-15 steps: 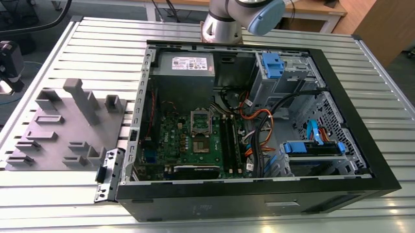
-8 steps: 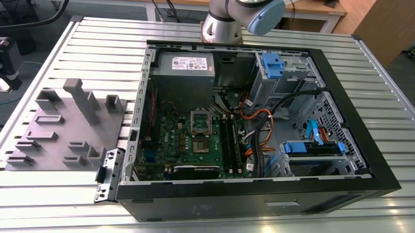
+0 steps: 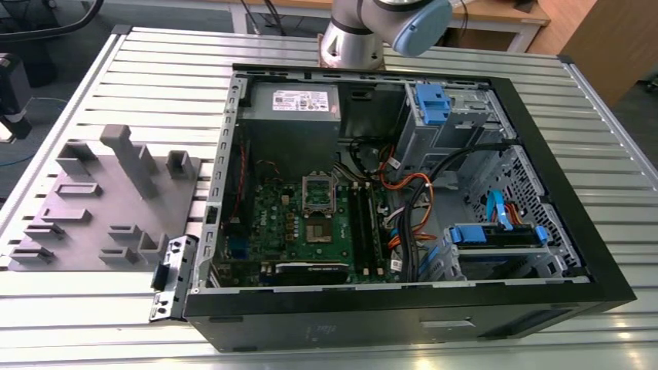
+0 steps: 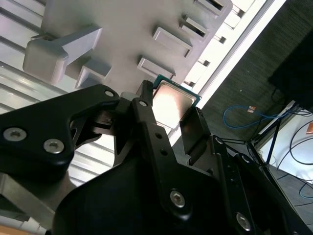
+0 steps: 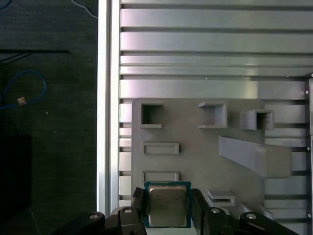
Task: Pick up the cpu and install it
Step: 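Pick up the cpu and move it towards the insertion slot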
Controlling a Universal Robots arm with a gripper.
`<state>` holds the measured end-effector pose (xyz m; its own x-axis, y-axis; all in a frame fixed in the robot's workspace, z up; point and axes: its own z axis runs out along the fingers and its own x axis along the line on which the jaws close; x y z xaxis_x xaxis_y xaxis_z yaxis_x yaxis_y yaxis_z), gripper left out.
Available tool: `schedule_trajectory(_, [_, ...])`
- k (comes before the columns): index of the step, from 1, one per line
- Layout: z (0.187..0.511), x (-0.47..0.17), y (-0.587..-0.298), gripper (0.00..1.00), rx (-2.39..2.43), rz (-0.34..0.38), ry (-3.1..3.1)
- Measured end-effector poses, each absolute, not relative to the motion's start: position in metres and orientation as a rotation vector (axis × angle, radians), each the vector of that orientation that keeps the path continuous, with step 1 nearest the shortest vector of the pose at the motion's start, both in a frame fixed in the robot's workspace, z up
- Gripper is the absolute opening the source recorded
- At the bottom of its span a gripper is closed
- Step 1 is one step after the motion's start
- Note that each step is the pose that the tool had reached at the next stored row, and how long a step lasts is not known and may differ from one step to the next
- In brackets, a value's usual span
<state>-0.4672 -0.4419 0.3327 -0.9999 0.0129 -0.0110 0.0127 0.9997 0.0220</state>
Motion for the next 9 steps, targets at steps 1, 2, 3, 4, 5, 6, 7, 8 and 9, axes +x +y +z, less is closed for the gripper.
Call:
schedule_trajectory(1, [0.3332,-0.4671,-0.4419,0.47,0.02,0.034,3.13])
schedule_trajectory(2, [0.3341,-0.4671,-0.4418,0.47,0.02,0.034,3.13])
schedule_trajectory(3, [0.3351,-0.4671,-0.4419,0.47,0.02,0.034,3.131])
schedule_trajectory(4, [0.3359,-0.4671,-0.4419,0.47,0.02,0.034,3.13])
schedule_trajectory(5, [0.337,-0.4671,-0.4419,0.47,0.02,0.034,3.13])
schedule_trajectory(6, [0.338,-0.4671,-0.4419,0.47,0.02,0.034,3.13])
schedule_trajectory(7, [0.3389,-0.4671,-0.4419,0.47,0.02,0.034,3.13])
schedule_trajectory(8, [0.3397,-0.4671,-0.4419,0.47,0.02,0.034,3.13])
schedule_trajectory(9, [0.3403,-0.4671,-0.4419,0.47,0.02,0.034,3.13])
